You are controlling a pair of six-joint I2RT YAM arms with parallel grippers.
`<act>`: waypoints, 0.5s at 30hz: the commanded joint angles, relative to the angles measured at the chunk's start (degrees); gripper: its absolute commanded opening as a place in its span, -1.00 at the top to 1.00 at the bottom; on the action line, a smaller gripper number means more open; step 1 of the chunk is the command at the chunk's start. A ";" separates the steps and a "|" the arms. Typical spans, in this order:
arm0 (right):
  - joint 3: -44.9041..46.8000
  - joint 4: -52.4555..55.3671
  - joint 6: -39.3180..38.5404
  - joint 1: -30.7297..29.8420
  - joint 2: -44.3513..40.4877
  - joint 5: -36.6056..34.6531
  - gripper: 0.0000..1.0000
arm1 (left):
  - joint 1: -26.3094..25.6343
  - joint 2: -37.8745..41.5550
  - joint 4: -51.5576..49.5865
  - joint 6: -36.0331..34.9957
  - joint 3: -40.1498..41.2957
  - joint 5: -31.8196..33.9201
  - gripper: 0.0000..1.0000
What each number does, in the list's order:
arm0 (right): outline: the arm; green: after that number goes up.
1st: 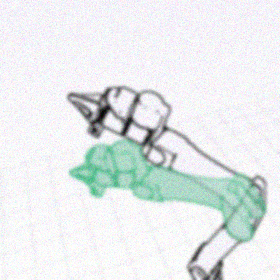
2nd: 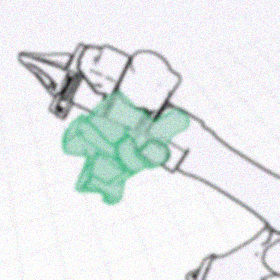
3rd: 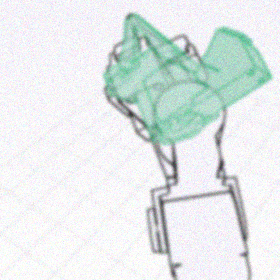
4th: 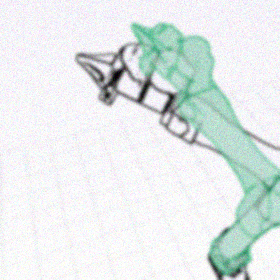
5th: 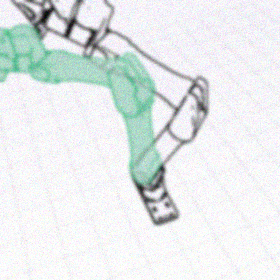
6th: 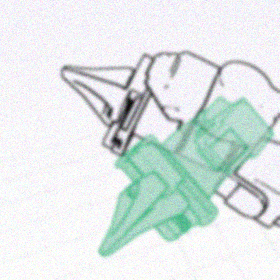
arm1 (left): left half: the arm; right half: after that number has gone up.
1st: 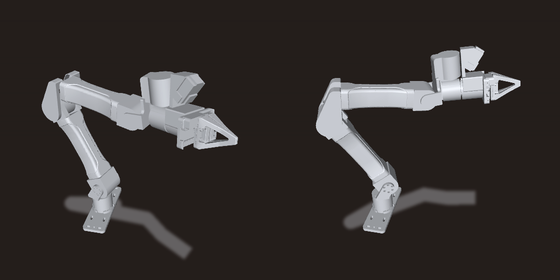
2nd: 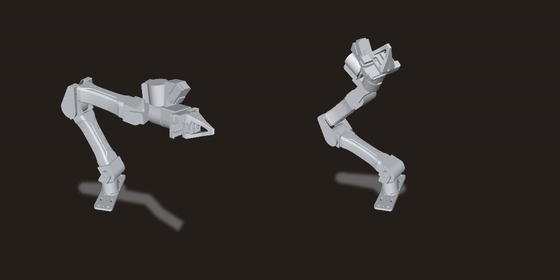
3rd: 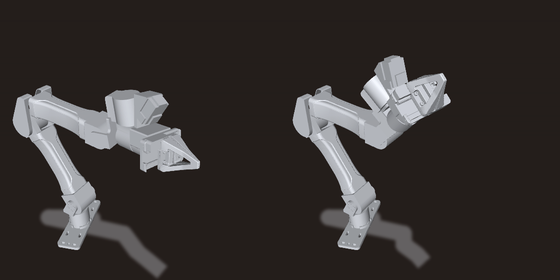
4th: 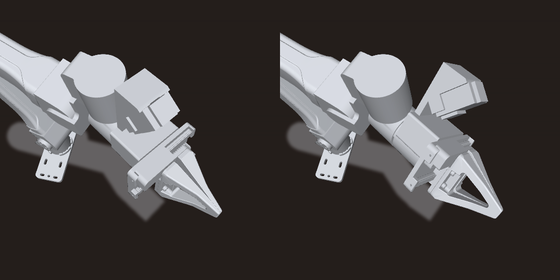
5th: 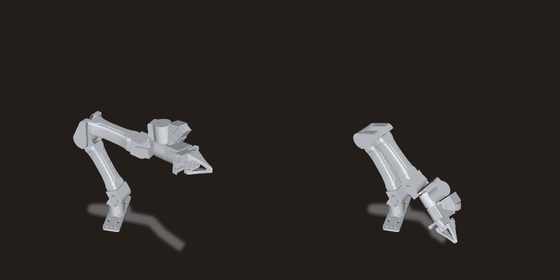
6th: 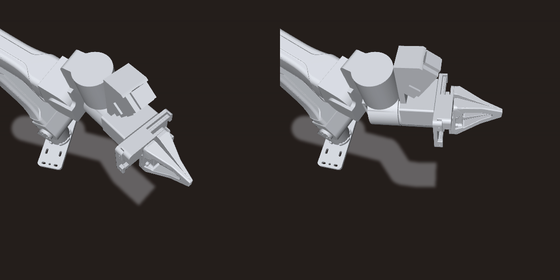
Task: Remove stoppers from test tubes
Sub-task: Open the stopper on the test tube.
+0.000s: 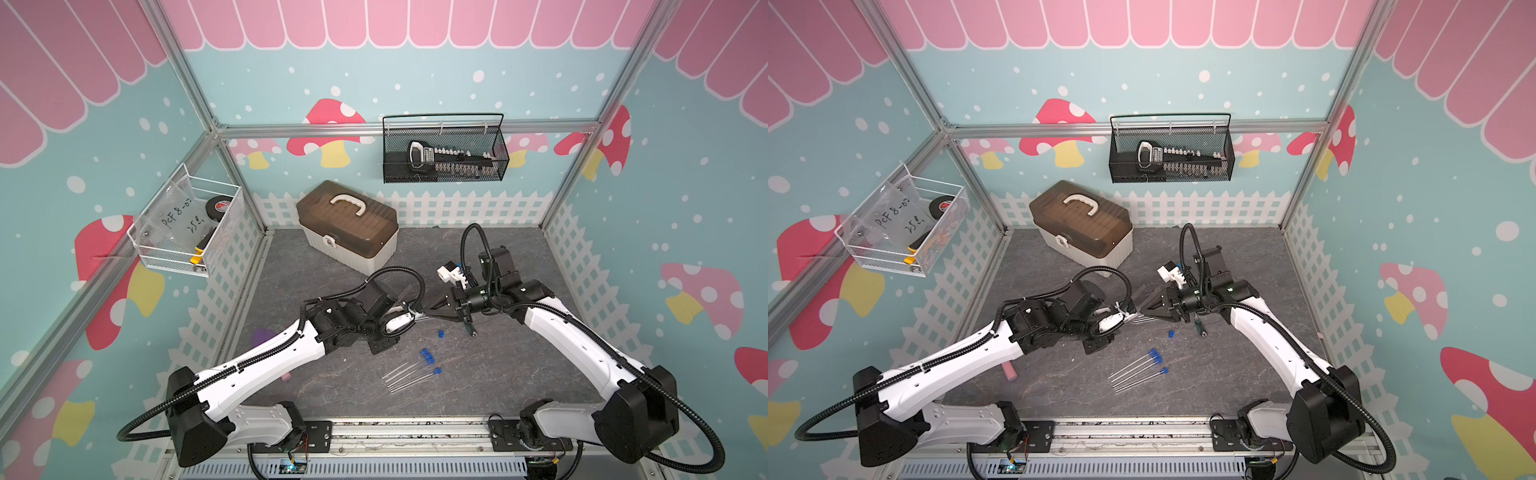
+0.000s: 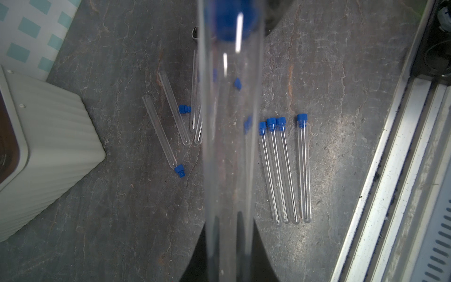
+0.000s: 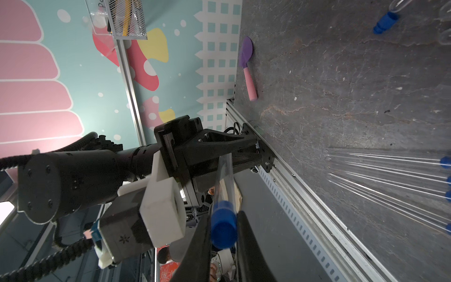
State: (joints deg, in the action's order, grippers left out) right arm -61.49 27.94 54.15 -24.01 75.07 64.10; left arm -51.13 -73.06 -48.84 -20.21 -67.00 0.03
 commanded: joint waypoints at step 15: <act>2.31 -5.73 0.23 4.77 -4.65 8.04 1.00 | -0.22 3.82 -3.47 -6.25 4.08 -1.57 1.00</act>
State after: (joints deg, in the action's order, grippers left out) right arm -60.12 27.68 53.32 -21.30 73.76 68.75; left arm -51.16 -71.92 -45.17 -22.37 -65.19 -1.13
